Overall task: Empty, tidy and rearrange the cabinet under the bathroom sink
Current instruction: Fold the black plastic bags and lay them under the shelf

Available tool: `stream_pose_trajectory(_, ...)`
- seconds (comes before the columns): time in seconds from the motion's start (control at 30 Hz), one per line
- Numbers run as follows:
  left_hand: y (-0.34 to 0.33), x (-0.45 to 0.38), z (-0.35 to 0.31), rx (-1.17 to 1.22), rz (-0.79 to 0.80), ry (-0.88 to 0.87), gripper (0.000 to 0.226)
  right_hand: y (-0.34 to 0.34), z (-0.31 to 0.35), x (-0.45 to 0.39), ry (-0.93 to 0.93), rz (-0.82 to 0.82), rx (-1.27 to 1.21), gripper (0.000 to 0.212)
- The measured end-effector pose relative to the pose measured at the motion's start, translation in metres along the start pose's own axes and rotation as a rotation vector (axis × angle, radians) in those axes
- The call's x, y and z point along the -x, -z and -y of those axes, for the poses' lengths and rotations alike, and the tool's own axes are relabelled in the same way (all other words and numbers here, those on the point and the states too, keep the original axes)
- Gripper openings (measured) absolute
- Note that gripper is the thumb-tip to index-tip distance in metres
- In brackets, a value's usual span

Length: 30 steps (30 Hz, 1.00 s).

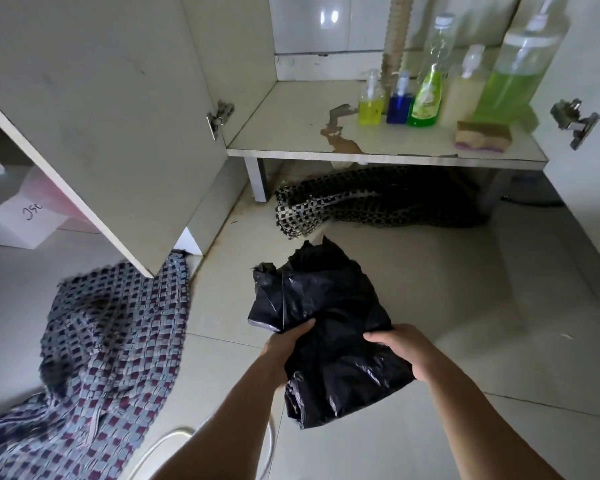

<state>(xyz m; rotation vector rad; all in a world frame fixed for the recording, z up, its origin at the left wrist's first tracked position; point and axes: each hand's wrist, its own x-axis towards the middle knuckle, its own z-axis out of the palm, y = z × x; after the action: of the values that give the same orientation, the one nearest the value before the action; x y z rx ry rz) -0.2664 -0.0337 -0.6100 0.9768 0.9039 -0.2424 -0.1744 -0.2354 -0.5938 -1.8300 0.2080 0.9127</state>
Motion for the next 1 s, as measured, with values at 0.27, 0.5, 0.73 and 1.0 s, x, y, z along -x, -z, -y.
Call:
stream_pose_trajectory(0.27, -0.026, -0.002, -0.109, -0.002, -0.085, -0.414, 0.048, 0.013, 0.108, -0.007, 0.311, -0.039, -0.061, 0.018)
stream_pose_trajectory(0.5, -0.06, -0.011, -0.233, -0.038, -0.081, -0.67, 0.077, 0.023, 0.232, -0.01, 0.53, -0.174, -0.087, 0.011)
stream_pose_trajectory(0.73, -0.068, 0.019, -0.326, -0.044, 0.059, -0.616, 0.074, 0.022, 0.328, 0.013, 0.417, -0.138, -0.129, 0.02)
stream_pose_trajectory(1.0, -0.078, 0.015, -0.419, -0.228, -0.051, -0.713, 0.044, 0.032, 0.412, -0.018, 0.393, -0.149, 0.08, 0.035)
